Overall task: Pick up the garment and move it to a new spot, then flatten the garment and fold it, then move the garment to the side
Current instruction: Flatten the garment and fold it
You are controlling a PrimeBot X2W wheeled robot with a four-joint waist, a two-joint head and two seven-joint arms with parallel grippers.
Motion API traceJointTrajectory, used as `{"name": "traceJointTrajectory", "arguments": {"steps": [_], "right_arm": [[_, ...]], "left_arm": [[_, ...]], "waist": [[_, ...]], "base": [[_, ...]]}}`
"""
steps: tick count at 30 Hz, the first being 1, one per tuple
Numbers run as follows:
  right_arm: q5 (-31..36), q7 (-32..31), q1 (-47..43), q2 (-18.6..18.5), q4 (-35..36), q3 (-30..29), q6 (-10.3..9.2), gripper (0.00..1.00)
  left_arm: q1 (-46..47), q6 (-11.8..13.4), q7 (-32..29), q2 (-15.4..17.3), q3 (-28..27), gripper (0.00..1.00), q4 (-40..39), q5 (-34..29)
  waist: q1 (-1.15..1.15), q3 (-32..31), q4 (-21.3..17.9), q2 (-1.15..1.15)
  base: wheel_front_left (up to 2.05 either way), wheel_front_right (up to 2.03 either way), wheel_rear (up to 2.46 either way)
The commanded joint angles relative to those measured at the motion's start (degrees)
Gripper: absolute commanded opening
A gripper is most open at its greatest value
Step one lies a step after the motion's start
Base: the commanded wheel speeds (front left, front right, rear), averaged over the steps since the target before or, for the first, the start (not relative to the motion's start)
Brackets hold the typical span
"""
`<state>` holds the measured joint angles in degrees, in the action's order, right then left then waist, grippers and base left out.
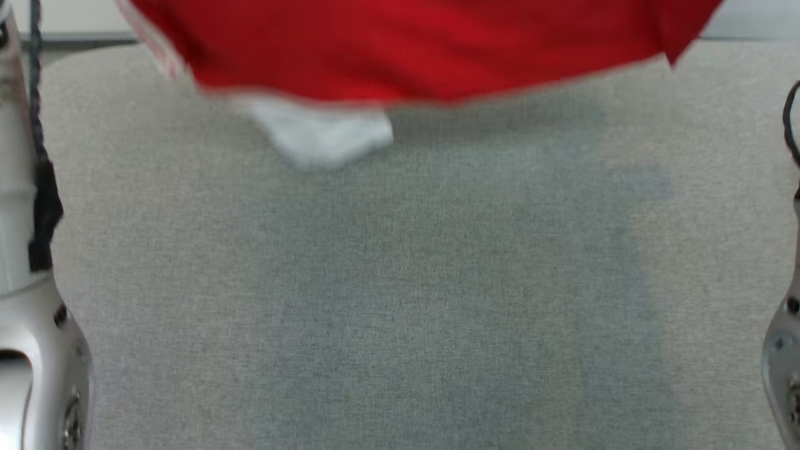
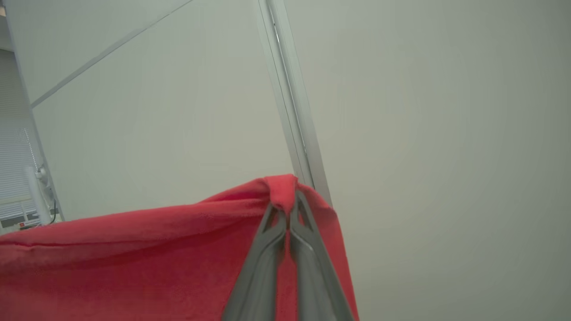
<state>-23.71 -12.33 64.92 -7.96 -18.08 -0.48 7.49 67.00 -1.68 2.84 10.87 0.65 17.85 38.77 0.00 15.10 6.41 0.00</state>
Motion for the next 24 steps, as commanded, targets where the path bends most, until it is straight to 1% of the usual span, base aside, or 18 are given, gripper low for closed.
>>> {"name": "traceJointTrajectory", "arguments": {"steps": [1, 3, 4, 5, 8, 10, 14, 16, 20, 24], "right_arm": [[0.63, 2.23, 2.19, -0.09, -2.63, 0.18, 0.0, 0.0], [0.63, 5.53, 5.0, -0.24, -6.77, 0.5, 0.0, 0.0], [-0.03, 8.83, 6.07, -0.29, -10.68, 0.84, 0.0, 0.0], [-0.67, 10.3, 5.98, -0.19, -12.26, 1.17, 0.0, 0.0], [-3.26, 13.44, 2.96, -0.53, -16.6, 3.75, 0.0, 0.0], [-6.56, 14.85, 0.4, -1.18, -19.05, 4.7, 0.0, 0.0], [-11.65, 17.33, -5.44, -2.35, -23.86, 6.94, 0.0, 0.0], [-14.08, 18.43, -8.46, -2.7, -26.11, 7.79, 0.0, 0.0], [-18.19, 18.78, -14.19, -3.42, -29.96, 9.84, 0.0, 0.0], [-22.28, 17.47, -19.65, -4.24, -32.12, 12.01, 0.0, 0.0]], "left_arm": [[2.34, -0.84, 1.53, 0.17, -0.47, 0.0, 1.84, -0.2], [4.83, -1.97, 3.74, 0.07, -0.31, 0.0, 4.65, -0.27], [5.9, -2.9, 5.72, -0.27, 0.37, 0.0, 7.35, -0.5], [5.86, -3.35, 6.39, -0.66, 0.83, 0.0, 8.55, -0.4], [3.31, -4.45, 8.12, -1.44, 3.43, 0.0, 12.18, -1.54], [0.7, -5.02, 8.98, -2.52, 5.65, 0.0, 14.79, -2.12], [-4.69, -5.65, 10.87, -3.1, 9.14, 0.0, 19.1, -3.18], [-8.29, -5.72, 11.48, -2.89, 10.7, 0.0, 21.11, -3.73], [-14.58, -5.82, 12.22, -2.07, 13.6, 0.0, 23.61, -4.77], [-21.29, -5.79, 12.36, -0.07, 16.95, 0.0, 24.88, -3.92]], "waist": [[0.0, 3.51, 0.78, 0.0], [0.0, 4.52, 1.48, 0.0], [0.0, 5.21, 2.27, 0.0], [0.0, 5.47, 2.65, 0.0], [0.0, 6.27, 3.68, 0.0], [0.0, 6.5, 4.49, 0.0], [0.0, 6.58, 5.38, 0.0], [0.0, 6.14, 5.58, 0.0], [0.0, 4.27, 5.81, 0.0], [0.0, 1.4, 5.59, 0.0]], "base": [[0.0, 0.0, 0.0], [0.0, 0.0, 0.0], [0.0, 0.0, 0.0], [0.0, 0.0, 0.0], [0.0, 0.0, 0.0], [0.0, 0.0, 0.0], [0.0, 0.0, 0.0], [0.0, 0.0, 0.0], [0.0, 0.0, 0.0], [0.0, 0.0, 0.0]]}}
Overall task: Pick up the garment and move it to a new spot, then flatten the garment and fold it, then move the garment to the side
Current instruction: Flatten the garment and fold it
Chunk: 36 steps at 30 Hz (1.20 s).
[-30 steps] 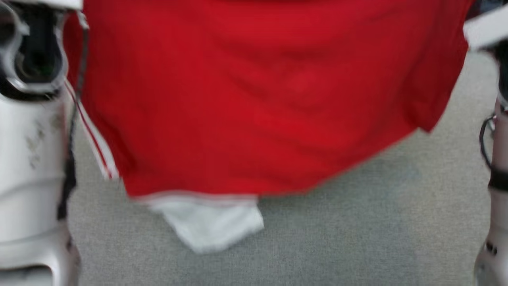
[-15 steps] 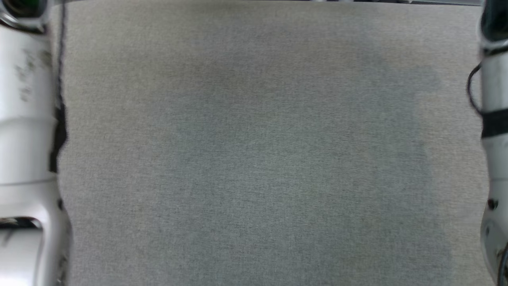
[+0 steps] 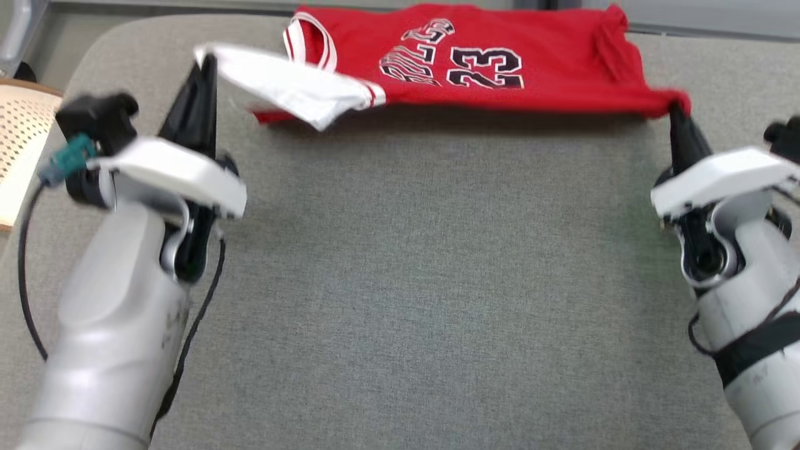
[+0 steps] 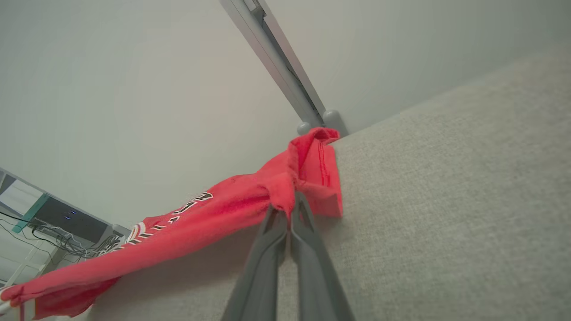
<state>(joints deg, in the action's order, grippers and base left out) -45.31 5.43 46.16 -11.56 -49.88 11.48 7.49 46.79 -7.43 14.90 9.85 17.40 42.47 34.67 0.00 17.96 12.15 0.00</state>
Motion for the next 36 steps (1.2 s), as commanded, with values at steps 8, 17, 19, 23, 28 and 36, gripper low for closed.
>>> {"name": "traceJointTrajectory", "arguments": {"steps": [8, 17, 19, 23, 28, 36], "right_arm": [[-6.26, -3.22, -8.35, -1.77, -3.01, 2.95, 0.0, 0.0], [-10.41, -5.39, -14.06, -3.82, -3.6, 6.03, 0.0, 0.0], [-10.79, -5.9, -14.94, -4.31, -3.82, 6.76, -0.01, 0.0], [-10.87, -6.53, -16.59, -5.74, -3.5, 8.88, -0.01, 0.0], [-11.65, -9.02, -18.71, -8.05, -1.97, 11.45, -0.01, 0.0], [-11.47, -17.77, -21.54, -13.71, 2.64, 18.17, -0.01, 0.0]], "left_arm": [[-10.36, -0.05, 0.36, 4.13, 6.72, 0.0, 0.39, 0.69], [-16.65, -0.06, -0.33, 6.81, 17.07, 0.0, 0.08, 2.8], [-17.56, -0.06, -0.96, 7.66, 19.01, 0.0, -0.66, 4.05], [-19.58, -0.06, -2.49, 9.83, 22.11, 0.0, -2.5, 7.36], [-21.79, -0.07, -5.79, 13.36, 25.73, 0.0, -6.78, 13.03], [-25.03, -0.06, -14.39, 21.7, 32.72, 0.0, -17.88, 23.38]], "waist": [[0.0, -6.75, -0.61, 0.0], [0.0, -10.79, 0.02, 0.0], [0.0, -11.53, 0.09, 0.0], [0.0, -12.99, 0.09, 0.0], [0.0, -14.86, -0.09, 0.0], [0.0, -16.92, -1.03, 0.0]], "base": [[0.0, 0.0, 0.0], [0.0, 0.0, 0.0], [0.0, 0.0, 0.0], [0.0, 0.0, 0.0], [0.0, 0.0, 0.0], [0.0, 0.0, 0.0]]}}
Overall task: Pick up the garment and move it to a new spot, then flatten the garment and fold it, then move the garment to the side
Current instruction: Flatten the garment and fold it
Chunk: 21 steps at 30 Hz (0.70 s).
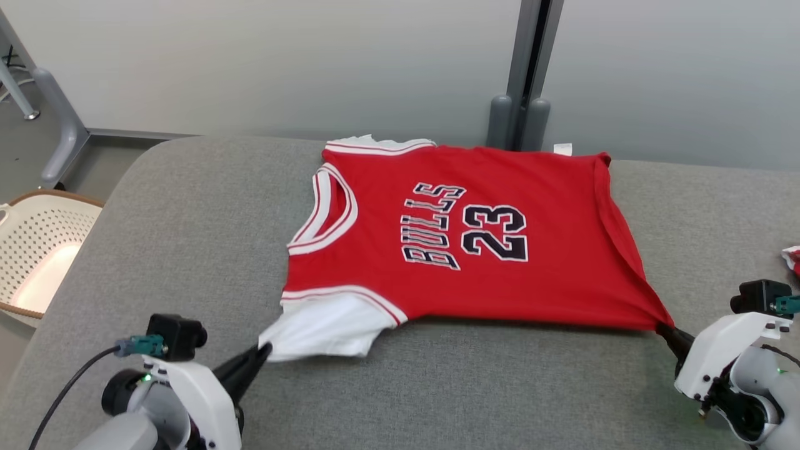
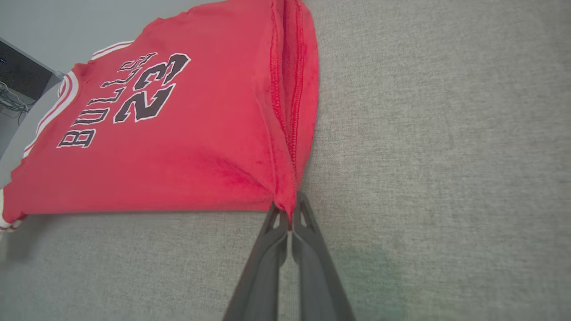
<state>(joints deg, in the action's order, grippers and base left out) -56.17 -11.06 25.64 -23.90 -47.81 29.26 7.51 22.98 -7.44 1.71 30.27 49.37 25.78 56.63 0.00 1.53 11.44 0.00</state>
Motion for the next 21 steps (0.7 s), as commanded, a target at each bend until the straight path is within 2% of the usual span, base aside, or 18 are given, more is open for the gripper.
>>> {"name": "traceJointTrajectory", "arguments": {"steps": [1, 9, 13, 17, 21], "right_arm": [[-1.13, -2.6, -1.43, -1.89, 1.12, 0.78, -0.04, 0.0], [-5.01, -12.66, -4.59, -5.77, 4.71, 2.01, -0.04, 0.0], [-5.91, -16.07, -5.53, -6.97, 6.0, 1.92, -0.04, 0.0], [-8.01, -20.14, -6.5, -7.84, 7.8, 0.31, -0.04, 0.0], [-8.94, -25.86, -7.62, -8.7, 9.19, -0.44, -0.04, 0.0]], "left_arm": [[-1.5, -0.05, -2.54, 2.43, 1.56, 0.0, -2.66, 2.65], [-3.68, -0.05, -13.07, 11.55, 7.48, 0.0, -14.78, 11.9], [-4.23, -0.06, -15.33, 13.99, 8.6, 0.0, -18.4, 14.63], [-5.26, -0.06, -18.23, 16.22, 8.77, 0.0, -22.77, 20.25], [-4.91, -0.06, -20.6, 18.57, 8.49, 0.0, -26.72, 23.4]], "waist": [[0.0, -0.81, -0.47, 0.0], [0.0, -2.52, -1.14, 0.0], [0.0, -3.03, -1.35, 0.0], [0.0, -3.39, -1.71, 0.0], [0.0, -3.61, -1.98, 0.0]], "base": [[0.0, 0.0, 0.0], [0.0, 0.0, 0.0], [0.0, 0.0, 0.0], [0.0, 0.0, 0.0], [0.0, 0.0, 0.0]]}}
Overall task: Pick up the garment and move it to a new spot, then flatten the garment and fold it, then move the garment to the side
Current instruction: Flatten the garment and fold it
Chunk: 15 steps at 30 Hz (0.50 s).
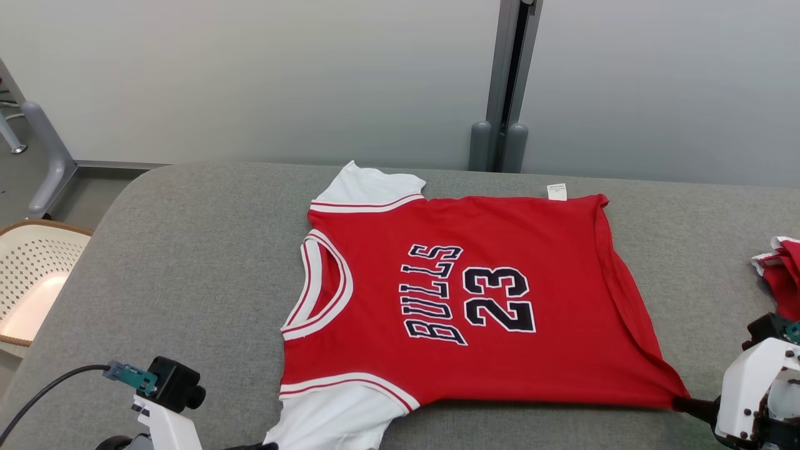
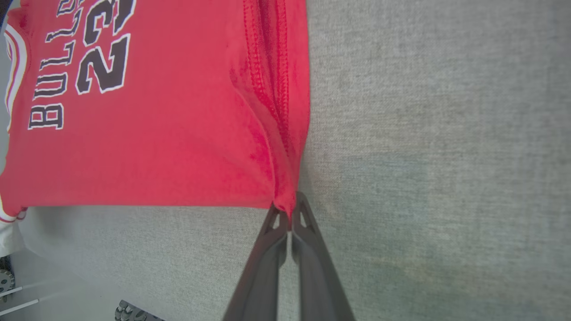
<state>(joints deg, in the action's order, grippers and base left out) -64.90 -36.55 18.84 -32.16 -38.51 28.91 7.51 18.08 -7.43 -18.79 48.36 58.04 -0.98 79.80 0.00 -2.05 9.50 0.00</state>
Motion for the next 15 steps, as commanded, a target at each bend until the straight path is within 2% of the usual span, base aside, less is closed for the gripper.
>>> {"name": "traceJointTrajectory", "arguments": {"steps": [1, 7, 15], "right_arm": [[-0.34, -1.85, -1.02, -0.74, 0.15, -0.39, -0.04, 0.0], [1.03, -6.71, -1.43, -1.19, 1.79, -3.23, -0.04, 0.0], [7.5, -8.41, 0.82, 0.94, 2.48, -9.27, -0.04, 0.0]], "left_arm": [[0.12, -0.07, -0.78, 1.06, 0.02, 0.0, -0.63, 0.44], [1.2, 0.52, -3.06, 3.36, -0.08, 0.0, -2.73, 0.44], [4.8, 1.91, -2.57, 2.96, -1.12, 0.0, -2.15, -3.18]], "waist": [[0.0, -0.1, -0.1, 0.0], [0.0, -0.29, -0.43, 0.0], [0.0, 0.95, -0.28, 0.0]], "base": [[0.0, 0.0, 0.0], [0.0, 0.0, 0.0], [0.0, 0.0, 0.0]]}}
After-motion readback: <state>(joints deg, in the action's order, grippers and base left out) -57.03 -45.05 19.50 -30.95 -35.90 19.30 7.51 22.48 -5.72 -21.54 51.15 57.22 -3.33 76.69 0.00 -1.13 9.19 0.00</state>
